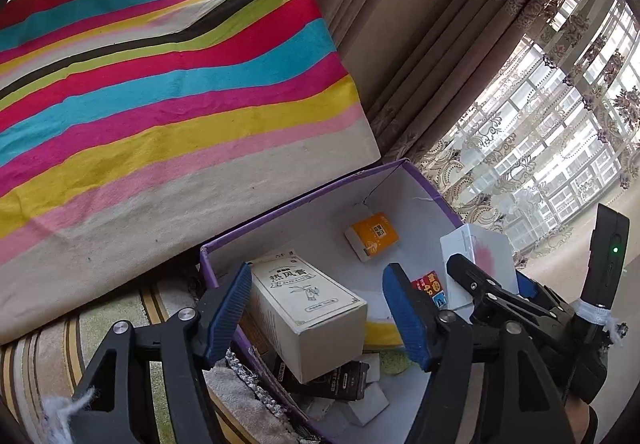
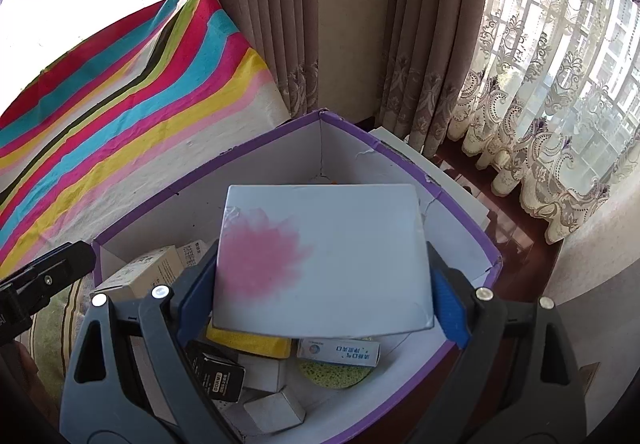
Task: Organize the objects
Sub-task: 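Open both grippers to drop the boxes into the purple box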
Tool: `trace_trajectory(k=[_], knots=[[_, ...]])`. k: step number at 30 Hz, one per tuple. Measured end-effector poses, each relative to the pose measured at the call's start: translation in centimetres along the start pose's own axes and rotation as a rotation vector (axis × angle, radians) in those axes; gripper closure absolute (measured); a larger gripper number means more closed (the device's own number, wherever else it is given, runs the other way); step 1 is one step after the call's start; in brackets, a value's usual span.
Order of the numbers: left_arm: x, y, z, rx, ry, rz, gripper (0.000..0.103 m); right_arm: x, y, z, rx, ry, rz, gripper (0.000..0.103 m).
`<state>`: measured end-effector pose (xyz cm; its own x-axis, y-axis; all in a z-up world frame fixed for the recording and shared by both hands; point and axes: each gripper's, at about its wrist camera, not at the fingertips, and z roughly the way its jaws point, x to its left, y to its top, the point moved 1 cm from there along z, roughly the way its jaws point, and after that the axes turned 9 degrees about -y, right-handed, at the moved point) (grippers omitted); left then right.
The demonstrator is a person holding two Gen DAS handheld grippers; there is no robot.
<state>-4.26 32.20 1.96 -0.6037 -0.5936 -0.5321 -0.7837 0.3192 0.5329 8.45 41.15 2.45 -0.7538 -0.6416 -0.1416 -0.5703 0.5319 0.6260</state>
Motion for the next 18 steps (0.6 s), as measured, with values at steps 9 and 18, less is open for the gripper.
trace_trajectory(k=[9, 18], knots=[[-0.1, -1.7, -0.7, 0.051, -0.045, -0.021, 0.029, -0.4, -0.7, -0.8, 0.003, -0.002, -0.003, 0.01], [1.1, -4.7, -3.0, 0.101, -0.07, -0.093, 0.028, -0.8, -3.2, -2.3, 0.027, 0.017, -0.015, 0.01]])
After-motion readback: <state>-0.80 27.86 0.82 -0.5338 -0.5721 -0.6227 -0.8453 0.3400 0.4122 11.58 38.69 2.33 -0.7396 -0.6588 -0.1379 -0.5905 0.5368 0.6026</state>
